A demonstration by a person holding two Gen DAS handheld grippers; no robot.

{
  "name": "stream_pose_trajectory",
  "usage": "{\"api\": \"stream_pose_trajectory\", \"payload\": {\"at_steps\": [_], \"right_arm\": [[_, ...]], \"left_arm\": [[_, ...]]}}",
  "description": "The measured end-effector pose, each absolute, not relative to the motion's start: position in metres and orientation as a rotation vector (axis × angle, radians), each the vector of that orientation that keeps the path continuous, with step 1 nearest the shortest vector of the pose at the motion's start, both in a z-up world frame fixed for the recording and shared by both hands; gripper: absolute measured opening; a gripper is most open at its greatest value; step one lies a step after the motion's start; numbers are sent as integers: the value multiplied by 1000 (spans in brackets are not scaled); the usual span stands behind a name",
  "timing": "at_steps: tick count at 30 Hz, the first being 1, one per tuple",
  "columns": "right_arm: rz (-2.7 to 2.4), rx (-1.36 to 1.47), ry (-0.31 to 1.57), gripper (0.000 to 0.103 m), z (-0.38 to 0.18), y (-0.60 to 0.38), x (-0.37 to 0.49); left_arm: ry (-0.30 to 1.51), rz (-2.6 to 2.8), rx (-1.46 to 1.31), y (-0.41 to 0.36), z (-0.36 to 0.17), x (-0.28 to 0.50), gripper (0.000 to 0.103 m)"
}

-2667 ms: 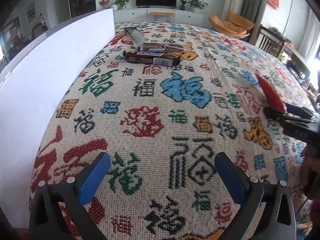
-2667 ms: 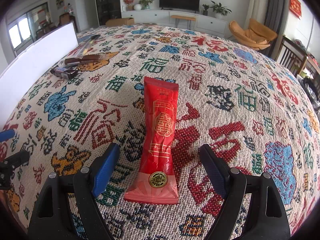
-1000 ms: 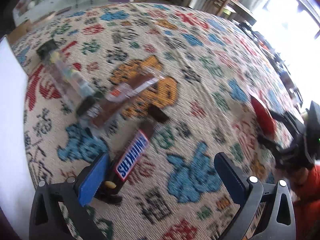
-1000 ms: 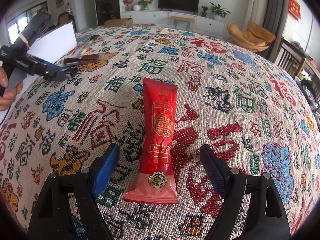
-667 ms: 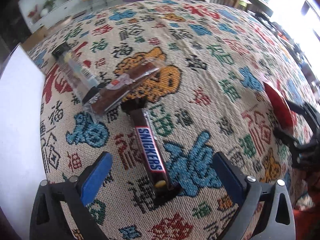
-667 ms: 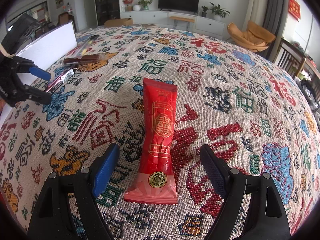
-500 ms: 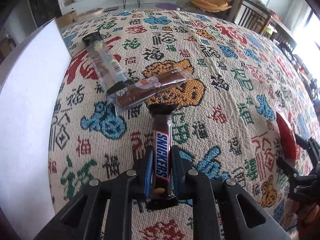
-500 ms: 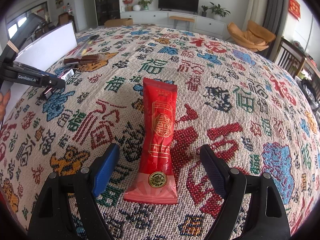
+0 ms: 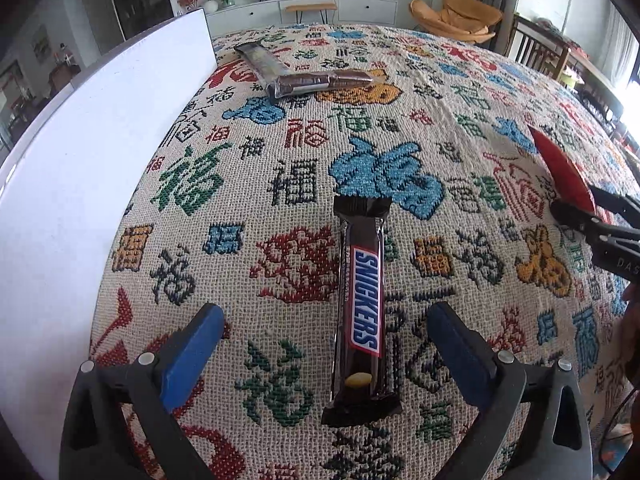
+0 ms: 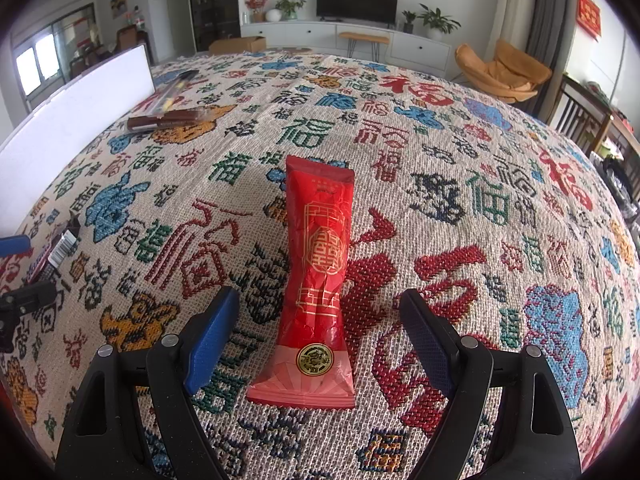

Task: Organize snacks
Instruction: 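Lift the Snickers bar off the bedspread with the left tool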

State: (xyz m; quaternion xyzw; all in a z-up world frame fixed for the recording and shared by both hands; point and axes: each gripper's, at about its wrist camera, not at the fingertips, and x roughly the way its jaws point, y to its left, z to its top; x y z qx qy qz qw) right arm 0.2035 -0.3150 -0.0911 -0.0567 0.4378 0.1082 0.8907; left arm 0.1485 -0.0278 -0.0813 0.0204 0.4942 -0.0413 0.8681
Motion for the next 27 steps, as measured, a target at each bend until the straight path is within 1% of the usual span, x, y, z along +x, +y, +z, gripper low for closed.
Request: {"api": "stream_pose_trajectory", "payload": {"at_steps": [6,24,25,27], "right_arm": [[224,-118,909,85,-91,-315,203],[224,-118,909,85,-91,-315,203],[225,-117,909,85,-91,-315,203],[228,-108,911,85,-91,-316,203]], "left_arm": [[994,-75,43,-26,-83,141,102],[988,-76,45,-26,-82,138,103],[988,-77,44,-26,-82,139,102],[983,-86,39,-26,-80,138,97]]}}
